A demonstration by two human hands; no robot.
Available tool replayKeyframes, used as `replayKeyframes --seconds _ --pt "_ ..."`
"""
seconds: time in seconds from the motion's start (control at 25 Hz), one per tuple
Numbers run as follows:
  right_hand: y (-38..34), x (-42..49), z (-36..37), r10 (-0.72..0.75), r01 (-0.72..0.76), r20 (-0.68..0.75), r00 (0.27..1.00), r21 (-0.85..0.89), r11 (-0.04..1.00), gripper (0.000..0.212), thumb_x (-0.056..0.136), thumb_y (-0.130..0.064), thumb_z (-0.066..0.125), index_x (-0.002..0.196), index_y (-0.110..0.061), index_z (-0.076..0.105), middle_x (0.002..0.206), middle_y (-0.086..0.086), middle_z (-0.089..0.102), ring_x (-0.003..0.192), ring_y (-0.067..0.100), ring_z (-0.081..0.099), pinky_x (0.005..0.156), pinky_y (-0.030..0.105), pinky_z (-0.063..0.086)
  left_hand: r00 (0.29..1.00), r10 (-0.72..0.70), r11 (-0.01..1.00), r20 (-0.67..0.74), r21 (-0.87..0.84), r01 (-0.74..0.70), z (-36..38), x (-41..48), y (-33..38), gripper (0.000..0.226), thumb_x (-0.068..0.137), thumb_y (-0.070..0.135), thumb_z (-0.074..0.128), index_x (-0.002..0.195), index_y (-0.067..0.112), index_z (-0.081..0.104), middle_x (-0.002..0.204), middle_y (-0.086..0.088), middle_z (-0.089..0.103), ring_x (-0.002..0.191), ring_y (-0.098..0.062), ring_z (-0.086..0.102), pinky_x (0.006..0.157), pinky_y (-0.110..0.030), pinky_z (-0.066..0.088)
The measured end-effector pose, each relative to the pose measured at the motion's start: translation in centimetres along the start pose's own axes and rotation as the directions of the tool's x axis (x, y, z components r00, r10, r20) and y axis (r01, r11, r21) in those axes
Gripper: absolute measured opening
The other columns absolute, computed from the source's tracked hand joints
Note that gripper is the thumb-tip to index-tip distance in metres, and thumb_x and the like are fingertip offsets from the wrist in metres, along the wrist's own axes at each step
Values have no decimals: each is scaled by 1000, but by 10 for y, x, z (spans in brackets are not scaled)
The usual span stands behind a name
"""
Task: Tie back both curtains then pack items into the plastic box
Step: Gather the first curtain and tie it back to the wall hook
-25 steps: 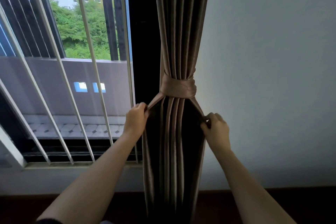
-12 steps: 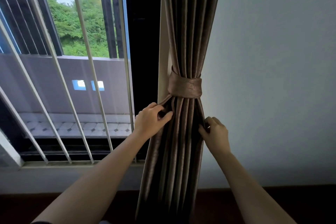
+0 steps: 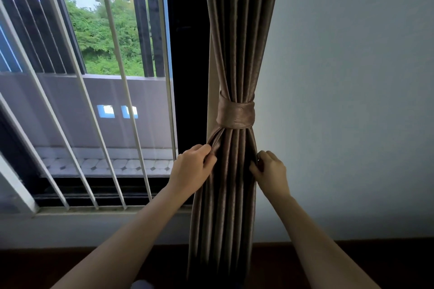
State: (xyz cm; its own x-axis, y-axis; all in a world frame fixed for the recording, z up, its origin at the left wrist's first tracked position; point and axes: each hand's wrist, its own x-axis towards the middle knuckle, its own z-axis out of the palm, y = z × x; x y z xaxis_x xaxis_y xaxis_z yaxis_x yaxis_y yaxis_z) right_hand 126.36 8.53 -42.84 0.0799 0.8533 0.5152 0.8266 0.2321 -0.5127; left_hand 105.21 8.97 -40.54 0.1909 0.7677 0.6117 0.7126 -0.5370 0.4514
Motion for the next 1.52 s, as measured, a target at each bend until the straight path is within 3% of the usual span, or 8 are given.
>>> replayKeyframes --seconds 0.32,0.56,0.68,0.8,0.92,1.12,1.32,1.52 --pt "-19 -9 2 23 -22 77 997 -5 1000 18 86 -13 60 72 -7 50 66 -2 40 60 22 41 54 27 26 994 102 995 -47 -8 -103 1 -24 -5 38 93 36 39 92 4 59 82 -4 56 59 -15 56 54 -29 53" --pt "-14 -9 1 87 -84 122 989 -32 996 21 86 -22 59 81 -2 64 79 8 65 69 23 61 63 30 45 998 -35 939 57 -341 53 5 -36 -27 35 86 7 62 117 8 47 78 5 60 69 -12 64 62 -18 53" --pt "-13 -12 1 120 -116 176 977 -34 993 19 85 -22 59 89 -5 67 86 7 71 75 20 66 71 30 49 978 -115 970 177 -194 149 18 -37 -39 11 85 11 62 92 12 54 70 7 53 59 -7 51 57 -19 42" --pt "-7 -14 6 165 -153 183 969 -78 985 17 86 -22 58 93 -7 63 87 8 70 77 24 66 66 29 46 963 -204 979 178 25 203 25 -37 -47 15 89 9 54 76 10 48 68 0 50 59 -16 45 57 -25 33" --pt "3 -12 6 217 -209 100 971 -87 974 16 90 -19 55 99 -7 59 83 5 63 71 23 55 64 28 37 952 -305 942 0 146 302 27 -30 -56 16 91 2 47 76 7 48 70 -7 52 61 -25 49 55 -29 32" --pt "8 -9 25 118 -112 73 990 -79 991 11 88 -13 60 87 -3 65 74 -2 50 62 15 44 56 21 29 948 -266 953 176 197 231 46 -23 -64 14 91 15 51 84 3 53 76 -7 55 67 -26 53 60 -32 39" --pt "27 -34 47 200 -201 36 979 18 980 12 86 -12 64 93 -6 71 81 3 65 66 8 51 55 7 34 902 -381 904 205 290 315 58 -48 -87 14 93 13 48 92 2 56 89 -15 64 84 -39 62 62 -34 35" --pt "25 -20 53 262 -264 71 962 15 964 11 87 -11 62 92 -4 69 81 4 62 70 22 59 55 12 30 879 -399 908 263 246 339 54 -37 -80 15 92 18 51 92 3 55 91 -11 61 85 -33 61 63 -32 37"
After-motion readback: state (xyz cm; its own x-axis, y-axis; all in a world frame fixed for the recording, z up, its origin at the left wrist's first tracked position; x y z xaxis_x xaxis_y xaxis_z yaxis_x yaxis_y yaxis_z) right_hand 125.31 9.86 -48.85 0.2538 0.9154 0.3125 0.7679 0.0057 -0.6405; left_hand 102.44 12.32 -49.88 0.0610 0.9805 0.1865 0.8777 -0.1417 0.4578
